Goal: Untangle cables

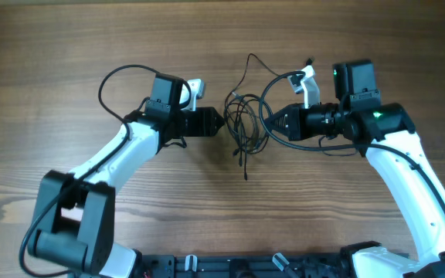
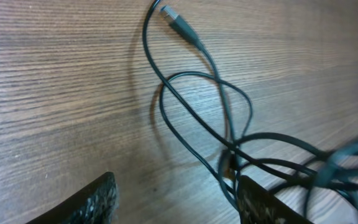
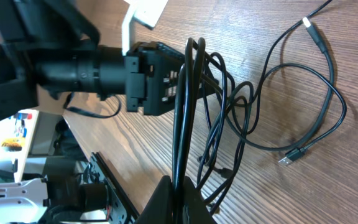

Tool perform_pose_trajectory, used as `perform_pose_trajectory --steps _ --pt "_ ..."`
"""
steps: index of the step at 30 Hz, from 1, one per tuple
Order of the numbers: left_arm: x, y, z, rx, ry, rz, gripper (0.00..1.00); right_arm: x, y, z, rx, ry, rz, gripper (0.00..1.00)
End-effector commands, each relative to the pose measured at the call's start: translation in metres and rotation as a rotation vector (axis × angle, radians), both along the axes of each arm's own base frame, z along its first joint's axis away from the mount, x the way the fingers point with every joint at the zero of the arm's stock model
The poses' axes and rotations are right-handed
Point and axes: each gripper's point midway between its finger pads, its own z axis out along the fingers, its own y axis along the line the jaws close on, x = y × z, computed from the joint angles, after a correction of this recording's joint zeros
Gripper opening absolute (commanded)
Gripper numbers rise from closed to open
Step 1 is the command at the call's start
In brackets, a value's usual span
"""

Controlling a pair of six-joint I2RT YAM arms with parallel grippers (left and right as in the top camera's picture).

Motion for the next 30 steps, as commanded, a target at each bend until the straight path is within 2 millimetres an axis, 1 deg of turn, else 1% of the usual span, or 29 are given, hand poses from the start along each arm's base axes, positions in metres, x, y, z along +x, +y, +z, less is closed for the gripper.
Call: perform_pose_trajectory --steps 1,5,8,10,11,15,18,20,22,23,24,25,26,27,29,30 --pt "0.002 -0.014 -0.003 -0.069 0.006 -0.045 0.63 -0.001 0.001 0.006 0.017 -0.010 0.000 0.04" --pt "-0.003 -0.040 0.015 -0.216 -0.016 -0.150 0.64 -0.001 0.001 0.006 0.020 0.003 -0.010 0.04" --pt "-0.018 -0.066 0.030 -0.305 -0.025 -0.256 0.65 -0.001 0.001 0.006 0.020 0.003 -0.011 0.04" --pt "-0.029 -0.078 0.035 -0.343 -0.017 -0.309 0.64 -0.001 0.001 0.006 0.020 0.003 -0.010 0.04" --pt "-0.034 -0.082 0.037 -0.353 -0.011 -0.328 0.64 -0.001 0.001 0.006 0.020 0.003 -0.010 0.04" --pt "-0.042 -0.091 0.037 -0.355 -0.006 -0.358 0.64 -0.003 0.002 0.008 0.035 0.005 0.000 0.04" --pt "-0.045 -0.097 0.033 -0.326 -0.014 -0.365 0.64 -0.003 0.003 0.009 0.041 0.003 0.003 0.04" --pt "-0.045 -0.099 0.027 -0.285 -0.025 -0.352 0.64 0.002 -0.004 0.002 -0.008 0.012 -0.045 0.04" --pt "-0.045 -0.101 0.023 -0.258 -0.030 -0.345 0.64 0.013 -0.026 -0.018 -0.136 0.075 -0.205 0.05" --pt "-0.045 -0.102 0.022 -0.248 -0.033 -0.343 0.63 0.017 -0.050 -0.034 -0.260 0.121 -0.341 0.05" --pt "-0.046 -0.102 0.021 -0.243 -0.034 -0.344 0.63 0.017 -0.080 -0.049 -0.397 0.170 -0.493 0.05" --pt "-0.046 -0.103 0.021 -0.241 -0.035 -0.344 0.62 0.012 -0.107 -0.059 -0.516 0.212 -0.626 0.05" --pt "-0.046 -0.103 0.021 -0.240 -0.035 -0.345 0.61 0.006 -0.127 -0.063 -0.604 0.237 -0.721 0.06" --pt "-0.047 -0.103 0.021 -0.241 -0.034 -0.345 0.61 -0.002 -0.149 -0.066 -0.707 0.252 -0.803 0.09" --pt "-0.047 -0.103 0.021 -0.239 -0.030 -0.345 0.60 -0.010 -0.169 -0.066 -0.812 0.246 -0.849 0.20" --pt "-0.048 -0.103 0.020 -0.238 -0.027 -0.345 0.60 -0.011 -0.174 -0.066 -0.838 0.242 -0.858 0.25"
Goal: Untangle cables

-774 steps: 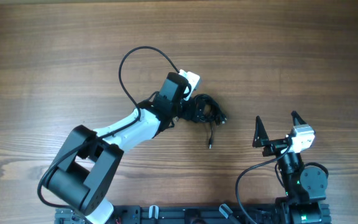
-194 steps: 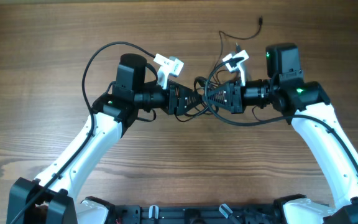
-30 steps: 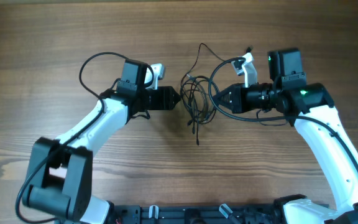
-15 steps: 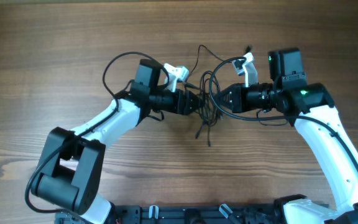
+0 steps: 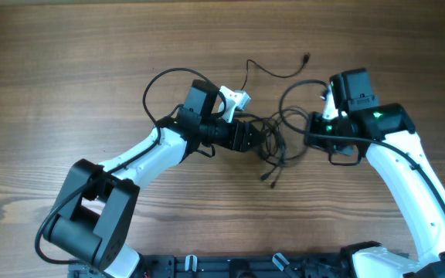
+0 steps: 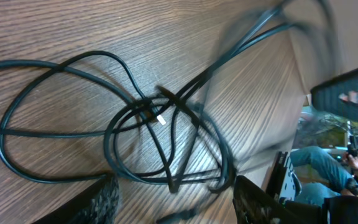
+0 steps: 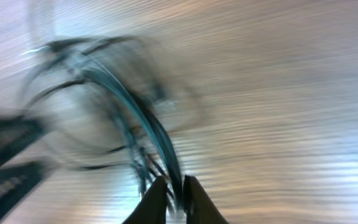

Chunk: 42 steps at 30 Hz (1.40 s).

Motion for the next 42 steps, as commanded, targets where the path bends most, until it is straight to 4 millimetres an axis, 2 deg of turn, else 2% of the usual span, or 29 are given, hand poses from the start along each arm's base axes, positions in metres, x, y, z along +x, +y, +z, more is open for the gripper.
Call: perform_pose_trajectory --steps 1,3,4,9,14,16,18,20,24,26,29,37,40,42 --pt "0.002 -0.001 -0.003 0.013 0.000 0.003 0.60 0.003 -0.059 0.008 -0.295 -0.056 -0.193 0.34" --pt "0.001 -0.001 -0.004 0.014 0.003 0.003 0.60 0.006 -0.055 0.007 -0.274 -0.063 -0.177 0.52" --pt "0.001 -0.001 -0.004 0.014 0.003 0.003 0.60 0.007 -0.049 0.007 -0.252 -0.062 -0.142 0.53" --pt "-0.002 -0.006 -0.007 0.042 -0.016 0.000 0.64 0.007 -0.016 0.005 -0.090 -0.051 -0.016 0.53" --pt "-0.003 -0.013 -0.020 0.140 -0.072 0.028 0.68 0.010 0.003 0.007 0.012 -0.062 0.040 0.52" --pt "0.001 -0.013 -0.030 0.185 -0.093 0.051 0.70 0.010 0.005 0.007 0.022 -0.060 0.045 0.52" --pt "0.005 -0.015 -0.049 0.224 -0.107 0.061 0.74 0.009 0.005 0.007 0.021 -0.057 0.047 0.51" --pt "0.004 -0.018 -0.062 0.240 -0.145 0.014 0.73 0.008 0.005 0.007 0.017 -0.055 0.056 0.49" --pt "0.015 -0.017 -0.074 0.297 -0.227 0.024 0.74 0.007 0.005 0.007 0.017 -0.053 0.056 0.48" --pt "0.020 -0.020 -0.073 0.312 -0.269 0.036 0.72 0.008 0.005 0.007 0.017 -0.054 0.056 0.48" --pt "0.015 -0.027 -0.072 0.306 -0.290 0.009 0.66 0.009 0.005 0.007 0.018 -0.057 0.056 0.48" --pt "-0.010 -0.042 -0.093 0.359 -0.283 -0.052 0.53 0.009 0.005 0.007 0.018 -0.059 0.056 0.47" --pt "-0.010 -0.037 -0.099 0.431 -0.312 -0.028 0.41 0.009 0.005 0.007 0.018 -0.059 0.056 0.47" --pt "-0.005 -0.028 -0.103 0.491 -0.330 0.003 0.21 0.009 0.005 0.007 0.018 -0.059 0.057 0.47"
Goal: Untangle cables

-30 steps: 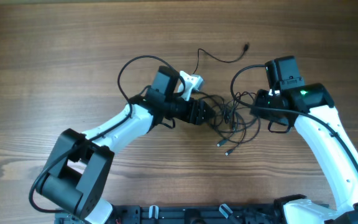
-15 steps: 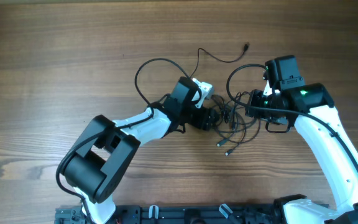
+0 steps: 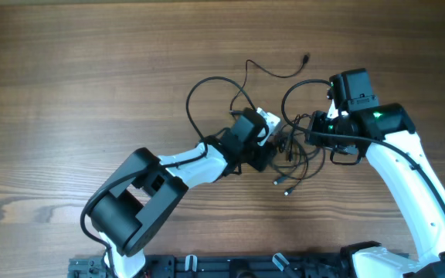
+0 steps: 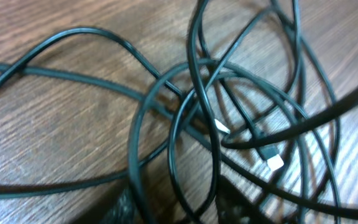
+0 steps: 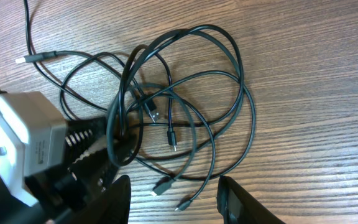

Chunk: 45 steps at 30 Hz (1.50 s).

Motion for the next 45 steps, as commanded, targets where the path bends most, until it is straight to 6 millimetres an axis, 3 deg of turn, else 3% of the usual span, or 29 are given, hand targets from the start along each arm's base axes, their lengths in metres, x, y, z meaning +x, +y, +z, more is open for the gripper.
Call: perform_pose_trajectory --steps 1,3,7,10,11,14,16,18,20,24,29,32,35,45 --pt "0.006 0.021 -0.023 0.140 -0.038 0.073 0.12 0.000 0.001 0.004 0.010 -0.016 0.019 0.47" --pt "0.013 0.030 -0.022 0.172 -0.058 0.105 0.04 0.000 0.001 0.004 0.009 -0.015 0.018 0.47" --pt "0.026 0.037 0.001 0.152 -0.102 0.148 0.04 -0.001 0.001 0.004 0.009 -0.014 0.019 0.47" --pt "0.038 0.041 0.037 0.091 -0.148 0.186 0.04 0.001 0.007 0.005 0.039 -0.022 0.038 0.48" --pt "0.041 0.040 0.058 0.043 -0.164 0.187 0.05 0.003 0.015 0.008 0.075 -0.036 0.075 0.48" --pt "0.035 0.038 0.103 -0.066 -0.179 0.155 0.08 0.019 0.032 0.019 0.157 -0.114 0.126 0.47" --pt "0.028 0.039 0.124 -0.106 -0.184 0.136 0.10 0.030 0.041 0.026 0.199 -0.170 0.144 0.47" --pt "0.023 0.042 0.133 -0.108 -0.185 0.134 0.10 0.039 0.050 0.032 0.247 -0.205 0.161 0.47" --pt "0.020 0.046 0.134 -0.099 -0.175 0.135 0.10 0.043 0.055 0.033 0.282 -0.213 0.159 0.48" --pt "0.012 0.052 0.125 -0.060 -0.135 0.134 0.06 0.043 0.057 0.020 0.341 -0.114 -0.005 0.48" --pt "0.009 0.055 0.113 -0.029 -0.104 0.134 0.13 0.040 0.056 0.004 0.341 -0.046 -0.049 0.57" --pt "0.010 0.059 0.098 0.008 -0.077 0.143 0.12 0.044 0.057 -0.015 0.330 0.001 -0.056 0.57" --pt "0.015 0.064 0.096 0.013 -0.075 0.162 0.09 0.048 0.059 -0.035 0.327 0.049 -0.064 0.57" --pt "0.027 0.086 0.092 0.022 -0.042 0.242 0.08 0.095 0.085 -0.089 0.442 0.042 -0.115 0.60"
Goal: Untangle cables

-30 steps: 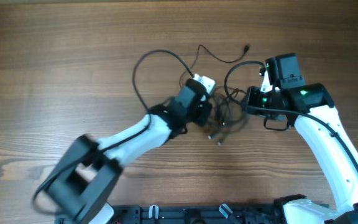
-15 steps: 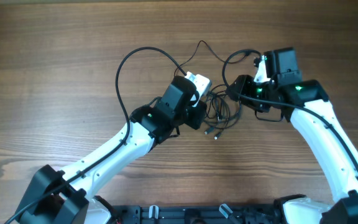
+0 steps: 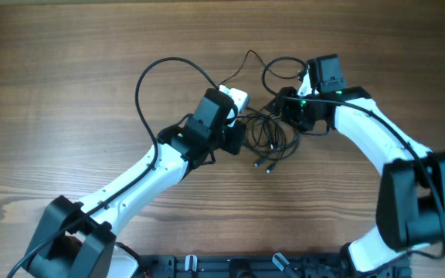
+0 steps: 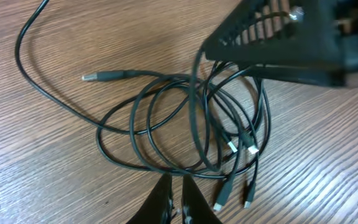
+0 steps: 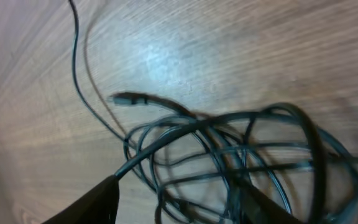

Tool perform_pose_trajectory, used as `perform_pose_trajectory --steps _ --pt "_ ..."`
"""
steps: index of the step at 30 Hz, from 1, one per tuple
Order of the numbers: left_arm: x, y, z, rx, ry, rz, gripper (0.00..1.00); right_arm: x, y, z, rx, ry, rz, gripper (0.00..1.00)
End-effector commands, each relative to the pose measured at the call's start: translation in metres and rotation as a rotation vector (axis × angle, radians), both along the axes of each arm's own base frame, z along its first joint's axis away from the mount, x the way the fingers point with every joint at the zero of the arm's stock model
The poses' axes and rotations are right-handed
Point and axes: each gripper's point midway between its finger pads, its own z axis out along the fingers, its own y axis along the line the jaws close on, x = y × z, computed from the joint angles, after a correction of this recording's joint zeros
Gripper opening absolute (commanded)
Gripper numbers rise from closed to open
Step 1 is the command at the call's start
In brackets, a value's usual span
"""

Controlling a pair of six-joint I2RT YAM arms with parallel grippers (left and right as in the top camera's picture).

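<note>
Several thin black cables lie in one tangle (image 3: 269, 139) on the wooden table, with plug ends (image 4: 229, 194) sticking out at its near side. My left gripper (image 3: 236, 140) sits at the tangle's left edge. In the left wrist view my left gripper (image 4: 175, 182) is shut, its tips on the nearest cable loop (image 4: 143, 163). My right gripper (image 3: 283, 107) hangs over the tangle's far right part. It is open (image 5: 176, 200), with strands between its fingers and one thick strand (image 5: 185, 127) resting against its left fingertip.
A loose cable end with a plug (image 4: 98, 76) trails off to the far left of the tangle. Another thin strand (image 3: 247, 62) runs toward the back of the table. Bare wood table (image 3: 68, 93) surrounds the tangle.
My left gripper was open inside the tangle and is now shut at its left edge, drawn back to the left. My right gripper stays open but now sits over the tangle's far side.
First my right gripper was shut on a raised bundle of strands, with my left gripper open beside the tangle. Then both were further right, the right still shut. Later the right was open, the cables flat, and the left open in the tangle; now the left is shut.
</note>
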Motion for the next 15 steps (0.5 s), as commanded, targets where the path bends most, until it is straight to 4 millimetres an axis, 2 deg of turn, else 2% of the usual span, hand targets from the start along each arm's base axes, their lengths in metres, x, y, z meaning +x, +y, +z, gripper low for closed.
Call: perform_pose_trajectory --steps 1,4,8,10,11,12,13,14,15 --pt "0.000 0.004 -0.005 0.008 0.019 0.017 0.08 0.007 0.010 -0.022 0.047 0.055 -0.055 0.60" --pt "-0.001 0.005 -0.006 0.011 0.024 0.017 0.08 0.019 0.021 -0.027 0.077 0.031 -0.079 0.60" --pt "-0.003 0.007 -0.008 0.020 0.036 0.017 0.08 0.027 0.038 -0.019 0.110 -0.017 -0.077 0.59" --pt "-0.004 0.007 -0.009 0.022 0.039 0.017 0.08 0.027 0.045 -0.018 0.113 -0.024 -0.070 0.59" --pt "-0.004 0.007 -0.009 0.022 0.039 0.017 0.07 0.026 0.046 -0.019 0.110 -0.021 -0.067 0.55" --pt "-0.004 0.007 -0.009 0.023 0.040 0.017 0.07 0.024 0.046 -0.019 0.108 -0.016 -0.066 0.45" --pt "-0.004 0.007 -0.009 0.024 0.041 0.017 0.07 0.023 0.046 -0.020 0.107 -0.008 -0.067 0.22" --pt "-0.004 0.008 -0.009 0.024 0.042 0.017 0.07 0.022 0.046 -0.021 0.108 0.003 -0.076 0.08" --pt "-0.004 0.008 -0.010 0.025 0.043 0.017 0.07 0.021 0.046 -0.021 0.115 0.008 -0.078 0.04"
